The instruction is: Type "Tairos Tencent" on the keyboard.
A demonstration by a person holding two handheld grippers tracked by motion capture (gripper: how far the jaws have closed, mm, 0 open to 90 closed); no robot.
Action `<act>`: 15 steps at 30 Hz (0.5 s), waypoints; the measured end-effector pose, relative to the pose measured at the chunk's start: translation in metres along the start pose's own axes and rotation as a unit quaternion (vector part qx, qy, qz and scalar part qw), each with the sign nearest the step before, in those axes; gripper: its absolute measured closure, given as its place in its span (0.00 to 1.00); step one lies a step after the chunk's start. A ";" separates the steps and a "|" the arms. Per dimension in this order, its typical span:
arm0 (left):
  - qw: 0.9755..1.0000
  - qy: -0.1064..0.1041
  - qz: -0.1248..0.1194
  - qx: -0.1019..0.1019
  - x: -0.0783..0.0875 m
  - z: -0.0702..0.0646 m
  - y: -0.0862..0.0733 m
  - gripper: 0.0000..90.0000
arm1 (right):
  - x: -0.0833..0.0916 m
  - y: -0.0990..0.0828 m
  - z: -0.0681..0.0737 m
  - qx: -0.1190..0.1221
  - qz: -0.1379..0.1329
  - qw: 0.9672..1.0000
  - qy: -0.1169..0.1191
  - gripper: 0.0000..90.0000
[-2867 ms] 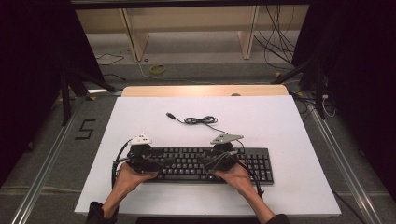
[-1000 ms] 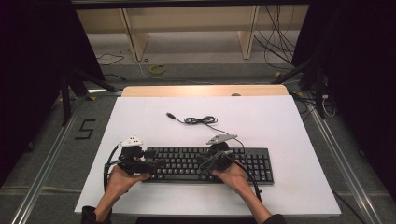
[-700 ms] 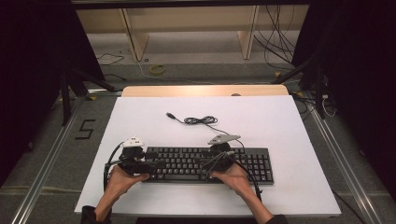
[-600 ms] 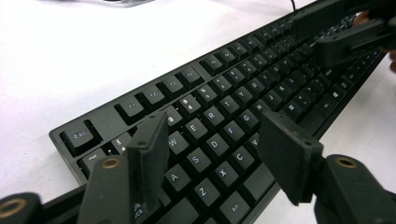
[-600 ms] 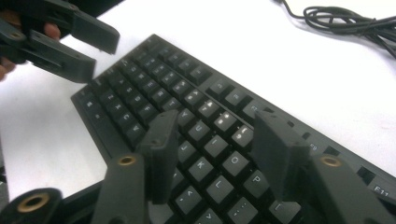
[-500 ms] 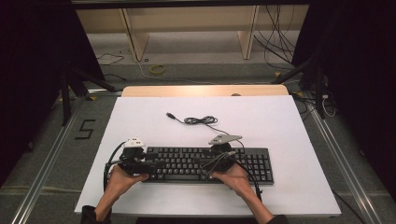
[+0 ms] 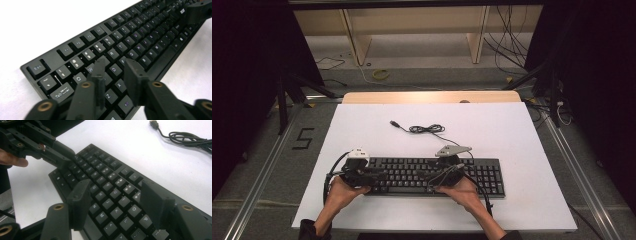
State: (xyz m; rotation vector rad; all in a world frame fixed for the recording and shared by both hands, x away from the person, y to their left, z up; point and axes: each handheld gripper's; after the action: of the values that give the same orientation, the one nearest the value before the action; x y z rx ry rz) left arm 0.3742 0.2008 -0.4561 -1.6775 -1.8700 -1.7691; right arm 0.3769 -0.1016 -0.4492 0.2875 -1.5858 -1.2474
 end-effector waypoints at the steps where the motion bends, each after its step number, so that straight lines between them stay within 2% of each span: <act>1: 1.000 -0.001 0.002 -0.001 0.000 0.000 0.000 0.80 | 0.000 0.000 0.000 0.000 -0.001 1.000 0.001 0.47; 8: 1.000 0.005 0.013 -0.006 -0.003 0.002 0.001 0.93 | 0.001 0.000 0.002 0.002 -0.003 1.000 0.004 0.47; 15: 1.000 0.009 0.022 -0.012 -0.007 0.003 0.002 0.98 | 0.003 -0.001 0.004 0.005 -0.006 1.000 0.009 0.46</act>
State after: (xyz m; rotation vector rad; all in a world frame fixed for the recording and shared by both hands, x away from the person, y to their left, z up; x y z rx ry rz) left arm 0.3799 0.1983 -0.4601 -1.6904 -1.7974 -1.7916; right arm 0.3716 -0.1015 -0.4477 0.3137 -1.5787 -1.2424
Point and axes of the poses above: each handheld gripper's, and its own axes: x roughly backward along the jaws, y roughly out of its top, z roughly to its left, and after that the axes turned 9 degrees about x, right-handed
